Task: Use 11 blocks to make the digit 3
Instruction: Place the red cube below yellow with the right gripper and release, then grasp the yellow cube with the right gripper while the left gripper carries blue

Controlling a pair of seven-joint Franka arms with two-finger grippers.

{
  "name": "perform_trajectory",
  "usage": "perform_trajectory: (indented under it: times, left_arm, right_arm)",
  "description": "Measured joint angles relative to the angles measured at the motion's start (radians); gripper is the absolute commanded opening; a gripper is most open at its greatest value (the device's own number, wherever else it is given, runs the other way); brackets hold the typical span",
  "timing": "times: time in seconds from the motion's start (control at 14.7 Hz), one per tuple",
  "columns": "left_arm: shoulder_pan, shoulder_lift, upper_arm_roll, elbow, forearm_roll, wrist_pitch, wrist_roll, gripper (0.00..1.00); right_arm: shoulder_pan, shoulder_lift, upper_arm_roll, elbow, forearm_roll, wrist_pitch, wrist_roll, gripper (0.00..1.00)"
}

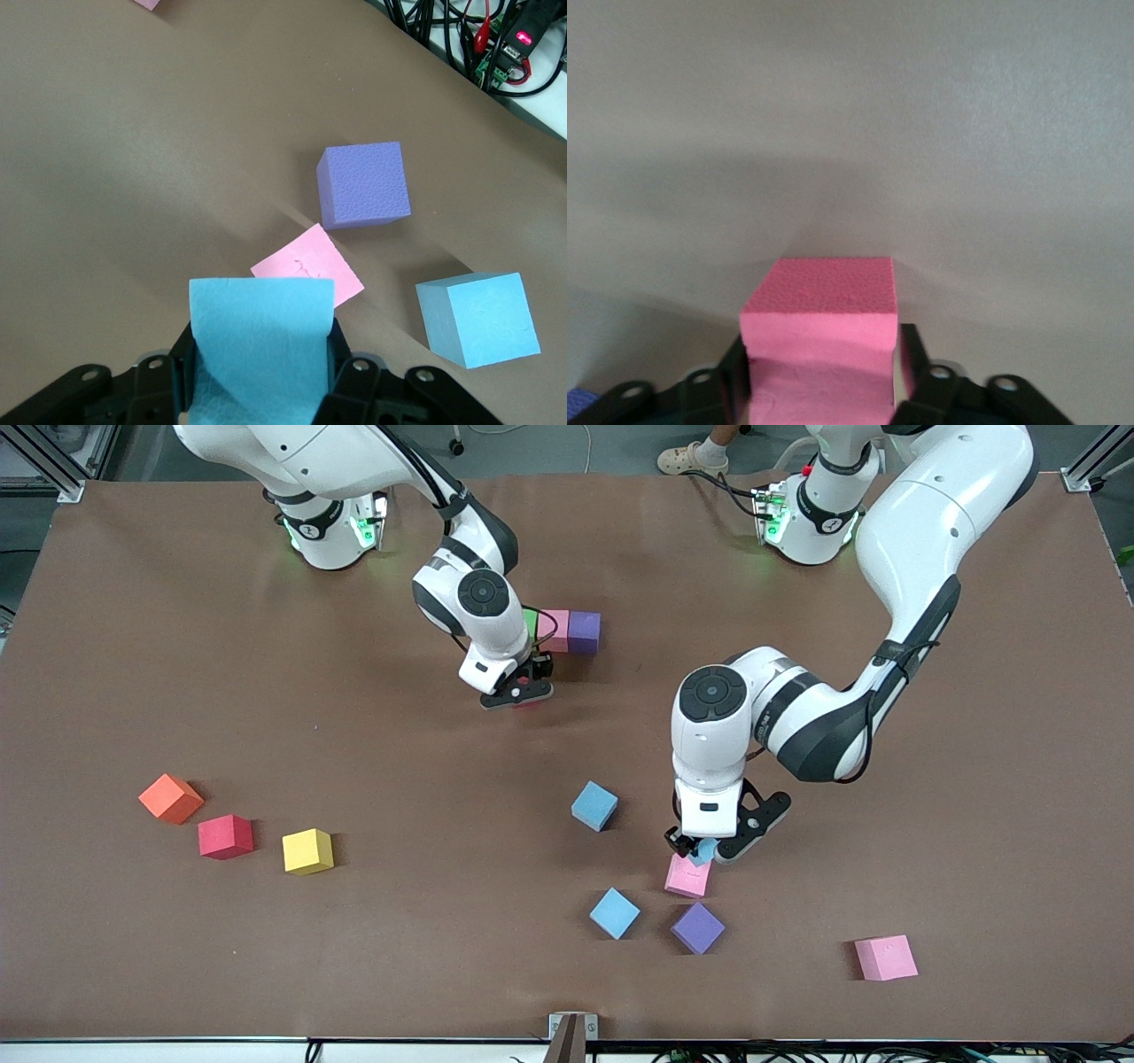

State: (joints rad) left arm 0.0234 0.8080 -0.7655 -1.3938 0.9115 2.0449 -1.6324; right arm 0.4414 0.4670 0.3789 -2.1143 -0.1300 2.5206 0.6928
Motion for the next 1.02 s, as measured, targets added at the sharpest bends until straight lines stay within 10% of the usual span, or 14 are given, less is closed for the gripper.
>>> perform_trajectory:
  times: [0.54, 1.02]
  left_arm:
    - [-0.004, 0.001, 0.000, -0.002, -0.016, -0.023, -0.029, 0.08]
    - [-0.145, 0.005, -0.003, -0.008, -0.119, -0.228, -0.472, 0.08]
  right_arm:
    - [-0.128, -0.005, -0.083, 0.289, 0.004, -0.247, -0.001, 1.00]
    - [-0.404, 0.002, -0.150, 0.444, 0.005, -0.400, -0.089, 1.00]
